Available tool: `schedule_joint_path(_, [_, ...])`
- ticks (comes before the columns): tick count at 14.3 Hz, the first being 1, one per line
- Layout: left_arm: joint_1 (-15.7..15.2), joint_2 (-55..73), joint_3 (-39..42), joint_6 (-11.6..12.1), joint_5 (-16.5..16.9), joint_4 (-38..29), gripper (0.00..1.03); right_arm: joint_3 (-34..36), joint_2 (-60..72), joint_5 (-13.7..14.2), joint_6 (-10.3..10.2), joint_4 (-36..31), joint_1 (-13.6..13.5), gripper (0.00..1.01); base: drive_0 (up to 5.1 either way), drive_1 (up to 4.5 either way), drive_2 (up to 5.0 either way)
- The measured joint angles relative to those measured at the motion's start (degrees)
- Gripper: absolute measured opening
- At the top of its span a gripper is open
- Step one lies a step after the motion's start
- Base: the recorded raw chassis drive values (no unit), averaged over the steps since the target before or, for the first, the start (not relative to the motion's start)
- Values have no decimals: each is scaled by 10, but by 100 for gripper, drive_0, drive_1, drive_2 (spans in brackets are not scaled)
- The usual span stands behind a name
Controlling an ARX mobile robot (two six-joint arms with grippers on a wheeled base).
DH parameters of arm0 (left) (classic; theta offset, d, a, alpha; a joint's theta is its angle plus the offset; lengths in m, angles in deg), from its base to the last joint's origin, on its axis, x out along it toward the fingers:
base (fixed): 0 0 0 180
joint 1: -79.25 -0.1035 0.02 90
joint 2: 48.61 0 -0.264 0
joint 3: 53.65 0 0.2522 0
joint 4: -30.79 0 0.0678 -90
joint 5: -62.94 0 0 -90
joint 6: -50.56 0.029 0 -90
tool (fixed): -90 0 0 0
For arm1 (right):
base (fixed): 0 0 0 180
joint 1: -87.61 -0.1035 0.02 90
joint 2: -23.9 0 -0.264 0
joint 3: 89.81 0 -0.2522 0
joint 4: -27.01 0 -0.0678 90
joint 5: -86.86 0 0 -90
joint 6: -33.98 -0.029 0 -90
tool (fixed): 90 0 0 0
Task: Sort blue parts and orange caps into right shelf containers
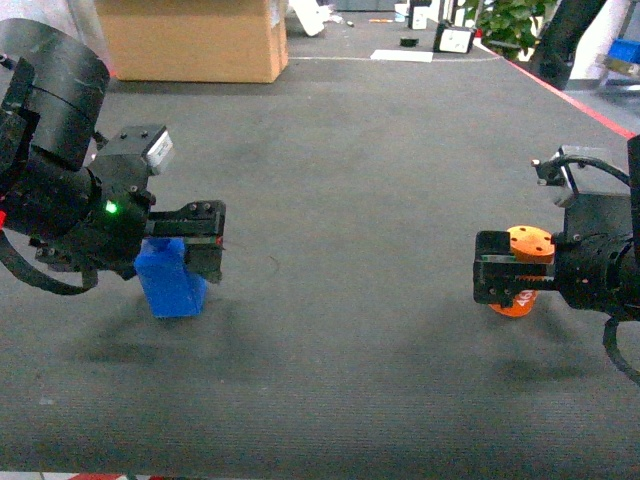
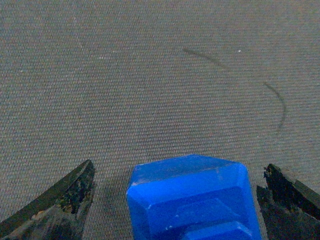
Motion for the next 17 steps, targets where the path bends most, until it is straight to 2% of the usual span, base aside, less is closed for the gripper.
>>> schedule_joint_path(2, [-1,4,-7,0,-1,21,98,-2,2,5,6,9,-3,80,0,0,0])
schedule_joint_path(3, [-2,7,-8,0,-5,12,89,-3,4,6,9,8,-3,69,0,0,0])
schedule_joint_path(4, [-3,9,-9,-4,-6,-3,54,-4,4,8,17,6,-6,46,0,0,0])
schedule_joint_path(5, [-3,8,1,-15,-16,-47,45,3,0,7,17,-13,-6,46,0,0,0])
schedule_joint_path(6, [-6,-47,67,-41,-45,-165,44,54,-65,28,17,-82,-5,46,0,0,0])
schedule_joint_path(7, [-6,-133,128,-46,-67,-257,44,99,-148,46,14,-134,-5,46,0,0,0])
schedule_joint_path(8, [-5,-184,163,-42,-86,-305,44,125,-195,57,15,-156,-6,46,0,0,0])
schedule_joint_path(9, [-1,-223,196,-30,-105,-348,44,149,-231,70,17,-172,-7,46,0,0,0])
schedule_joint_path(10, [35,-395,372,4,-197,-517,44,272,-424,126,24,-150,-31,46,0,0,0])
schedule_joint_path(11, [60,-475,441,33,-241,-562,44,307,-517,134,24,-113,-41,46,0,0,0])
schedule_joint_path(13, [92,-636,537,76,-311,-556,44,337,-678,163,27,-40,-57,46,0,0,0])
schedule_joint_path(17, [92,-698,570,92,-329,-533,44,342,-737,177,34,-9,-68,46,0,0,0])
